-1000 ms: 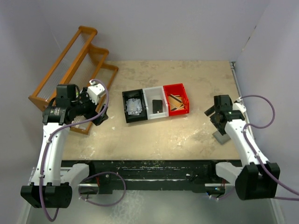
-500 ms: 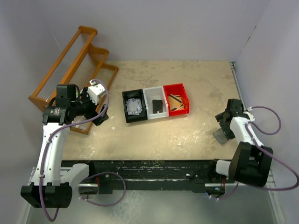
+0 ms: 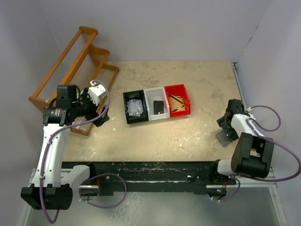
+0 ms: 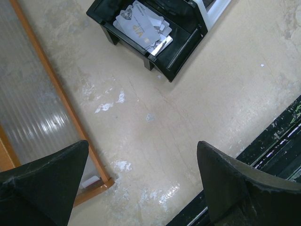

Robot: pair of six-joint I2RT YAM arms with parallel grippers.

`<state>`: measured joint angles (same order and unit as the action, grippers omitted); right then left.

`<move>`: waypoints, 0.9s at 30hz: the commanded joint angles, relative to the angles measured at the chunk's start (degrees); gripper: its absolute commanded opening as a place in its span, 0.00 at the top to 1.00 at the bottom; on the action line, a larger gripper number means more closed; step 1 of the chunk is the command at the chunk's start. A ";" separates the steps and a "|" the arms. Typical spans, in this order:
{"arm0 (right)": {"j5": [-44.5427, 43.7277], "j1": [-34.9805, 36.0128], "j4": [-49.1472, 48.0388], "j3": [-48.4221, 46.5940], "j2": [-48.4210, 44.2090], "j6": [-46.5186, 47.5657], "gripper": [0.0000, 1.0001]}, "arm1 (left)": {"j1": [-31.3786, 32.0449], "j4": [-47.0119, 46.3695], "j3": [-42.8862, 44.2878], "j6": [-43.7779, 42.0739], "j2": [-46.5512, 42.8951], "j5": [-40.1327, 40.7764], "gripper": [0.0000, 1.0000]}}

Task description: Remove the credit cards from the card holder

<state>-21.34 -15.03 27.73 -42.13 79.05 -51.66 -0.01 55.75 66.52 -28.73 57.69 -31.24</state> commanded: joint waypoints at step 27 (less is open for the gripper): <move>9.82 25.40 -16.77 -0.51 5.46 -2.74 0.43 | -0.34 0.47 7.71 -0.09 0.51 1.61 0.01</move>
<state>-13.67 3.53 9.21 -40.86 82.94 -50.83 -0.01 55.94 70.98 -29.12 58.67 -29.74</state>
